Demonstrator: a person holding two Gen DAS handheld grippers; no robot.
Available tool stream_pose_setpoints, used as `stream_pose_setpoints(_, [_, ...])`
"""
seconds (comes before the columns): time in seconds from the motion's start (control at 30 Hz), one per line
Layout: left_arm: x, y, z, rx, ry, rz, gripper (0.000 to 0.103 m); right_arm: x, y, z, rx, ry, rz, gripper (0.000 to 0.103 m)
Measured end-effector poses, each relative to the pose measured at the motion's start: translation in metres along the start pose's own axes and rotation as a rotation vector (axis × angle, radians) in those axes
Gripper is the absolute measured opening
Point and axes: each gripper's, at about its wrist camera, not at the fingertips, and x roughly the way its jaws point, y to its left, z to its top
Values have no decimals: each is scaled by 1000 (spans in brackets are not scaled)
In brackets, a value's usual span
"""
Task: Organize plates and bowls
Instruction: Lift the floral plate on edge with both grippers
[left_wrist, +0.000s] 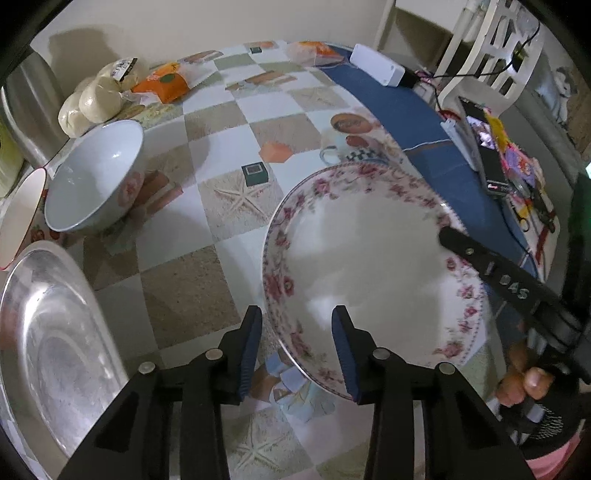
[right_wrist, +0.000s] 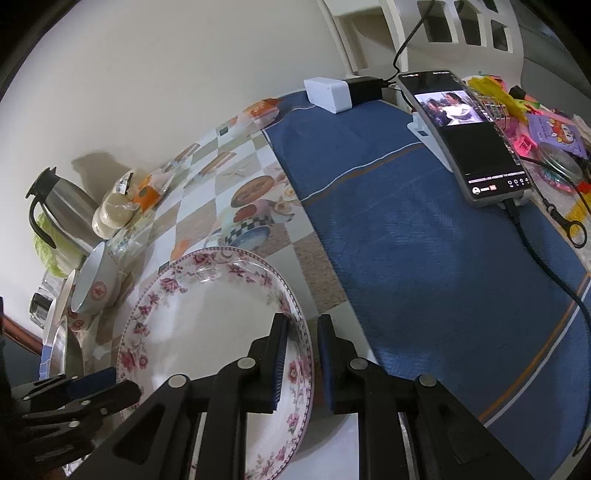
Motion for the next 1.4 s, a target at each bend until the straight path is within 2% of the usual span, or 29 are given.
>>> stream_pose_setpoints(0.07, [8,1,1,-18,14,1,33,0,-2,0,3,2,7,18])
stream_pose_setpoints(0.13, [16,3,2,-31,17,-7,30,2,-4,-1,9,8,26,18])
stream_pose_setpoints(0.23, [18,5,3,-51,-4,-32,30,4,-6,-3,15,17,63,18])
stream_pose_setpoints(0.43, [19,9,3,-54,-66,-44,29,3,-1,-5,-29,21,64,18])
stream_pose_setpoints(0.83, [20,7,5,-77,-87,-14,30,6,-1,0,-69,52,86,18])
stream_pose_setpoints(1.4, [21,10,3,-71,-116,-28,29,5,-1,-1,-62,46,91,18])
